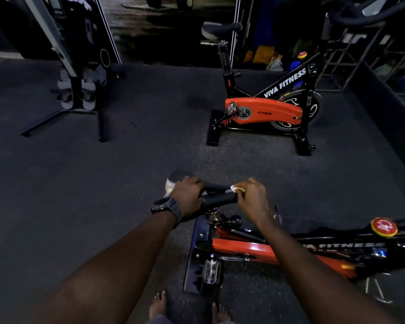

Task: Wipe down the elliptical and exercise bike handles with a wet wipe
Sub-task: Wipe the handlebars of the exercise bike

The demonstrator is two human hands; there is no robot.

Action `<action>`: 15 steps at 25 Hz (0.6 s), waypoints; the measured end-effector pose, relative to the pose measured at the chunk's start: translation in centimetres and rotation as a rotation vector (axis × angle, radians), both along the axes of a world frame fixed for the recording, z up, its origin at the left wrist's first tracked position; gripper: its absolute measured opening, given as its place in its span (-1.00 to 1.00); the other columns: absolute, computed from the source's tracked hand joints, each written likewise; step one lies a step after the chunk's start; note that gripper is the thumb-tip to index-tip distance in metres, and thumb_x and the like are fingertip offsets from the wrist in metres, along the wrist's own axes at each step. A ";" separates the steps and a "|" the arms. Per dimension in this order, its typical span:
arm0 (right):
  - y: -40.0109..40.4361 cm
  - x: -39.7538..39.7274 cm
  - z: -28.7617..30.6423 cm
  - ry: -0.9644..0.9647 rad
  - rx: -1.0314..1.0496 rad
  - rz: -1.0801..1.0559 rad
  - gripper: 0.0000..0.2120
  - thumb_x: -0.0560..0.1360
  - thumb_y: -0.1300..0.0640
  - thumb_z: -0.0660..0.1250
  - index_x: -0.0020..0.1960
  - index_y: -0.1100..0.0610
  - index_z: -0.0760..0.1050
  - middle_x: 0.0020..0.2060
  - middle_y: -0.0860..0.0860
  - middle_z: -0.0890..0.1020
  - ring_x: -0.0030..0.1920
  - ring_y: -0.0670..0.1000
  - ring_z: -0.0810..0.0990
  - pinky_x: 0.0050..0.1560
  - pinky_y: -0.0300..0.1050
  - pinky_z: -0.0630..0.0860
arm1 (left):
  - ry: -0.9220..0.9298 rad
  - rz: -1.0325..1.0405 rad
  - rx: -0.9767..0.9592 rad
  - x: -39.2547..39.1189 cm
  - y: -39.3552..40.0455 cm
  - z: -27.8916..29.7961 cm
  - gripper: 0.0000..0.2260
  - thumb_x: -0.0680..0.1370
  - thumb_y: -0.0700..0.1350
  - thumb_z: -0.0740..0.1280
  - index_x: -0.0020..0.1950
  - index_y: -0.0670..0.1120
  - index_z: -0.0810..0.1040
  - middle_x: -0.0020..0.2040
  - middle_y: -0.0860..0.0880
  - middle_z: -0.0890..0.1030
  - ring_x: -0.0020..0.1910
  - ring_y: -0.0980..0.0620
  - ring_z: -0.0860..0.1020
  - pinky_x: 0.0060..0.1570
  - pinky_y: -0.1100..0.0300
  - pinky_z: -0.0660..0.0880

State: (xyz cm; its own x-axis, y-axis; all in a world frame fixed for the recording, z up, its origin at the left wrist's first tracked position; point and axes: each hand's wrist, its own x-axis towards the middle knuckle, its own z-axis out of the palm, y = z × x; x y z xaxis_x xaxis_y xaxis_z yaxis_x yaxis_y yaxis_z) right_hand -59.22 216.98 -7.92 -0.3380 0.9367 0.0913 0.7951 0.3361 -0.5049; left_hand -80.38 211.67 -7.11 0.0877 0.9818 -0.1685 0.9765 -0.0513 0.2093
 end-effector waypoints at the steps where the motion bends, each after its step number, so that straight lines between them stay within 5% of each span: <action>1: -0.6 -1.2 -0.2 -0.030 -0.007 0.041 -0.75 0.46 0.28 0.35 0.05 0.07 0.69 -0.05 0.10 0.64 -0.05 0.15 0.64 0.04 -0.06 0.55 | 0.016 0.000 -0.001 -0.8 -0.4 0.0 -0.58 0.52 0.03 0.33 0.36 -0.06 0.48 0.32 -0.10 0.48 0.26 -0.15 0.42 0.23 0.01 0.40; 3: -2.0 -3.4 -0.6 -0.152 -0.007 0.206 -0.74 0.45 0.24 0.34 0.06 0.01 0.68 -0.03 0.05 0.64 -0.01 0.13 0.64 0.03 -0.03 0.56 | 0.048 -0.003 0.001 -2.5 -1.1 -0.1 -0.55 0.51 0.07 0.36 0.33 -0.10 0.49 0.31 -0.12 0.46 0.25 -0.17 0.42 0.22 0.01 0.40; 6: -1.9 -4.8 -0.3 -0.162 -0.049 0.055 -0.74 0.45 0.22 0.32 0.05 -0.01 0.68 -0.02 0.03 0.65 0.00 0.10 0.63 -0.01 -0.09 0.55 | 0.036 -0.044 0.001 -4.8 -1.6 -0.5 -0.48 0.47 0.14 0.39 0.31 -0.13 0.48 0.29 -0.14 0.46 0.23 -0.19 0.43 0.21 -0.01 0.41; 12: -5.0 -14.2 0.6 -0.204 -0.049 0.200 -0.79 0.45 0.24 0.34 0.05 0.15 0.66 -0.03 0.16 0.64 0.01 0.20 0.62 0.00 -0.03 0.51 | -0.221 -0.170 -0.031 -8.9 -1.1 -1.3 -0.38 0.37 0.05 0.46 0.35 -0.12 0.38 0.25 -0.13 0.51 0.23 -0.17 0.47 0.18 0.03 0.42; 15: -3.9 -13.0 0.4 -0.250 -0.046 -0.172 -0.79 0.44 0.21 0.34 0.01 0.08 0.69 -0.07 0.14 0.67 -0.06 0.19 0.65 -0.04 -0.07 0.54 | -0.231 -0.297 -0.081 -10.8 -1.2 -1.4 -0.11 0.39 0.05 0.54 0.57 -0.15 0.14 0.45 -0.16 0.37 0.41 -0.14 0.34 0.36 0.09 0.31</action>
State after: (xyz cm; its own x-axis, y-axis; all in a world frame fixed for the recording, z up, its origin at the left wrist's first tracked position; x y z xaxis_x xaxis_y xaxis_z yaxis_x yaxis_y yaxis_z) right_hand -72.21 213.08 -7.54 -0.1812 0.9833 -0.0187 0.9397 0.1675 -0.2983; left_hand -91.16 210.45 -8.47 0.4109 0.8922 -0.1875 0.8484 -0.2989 0.4369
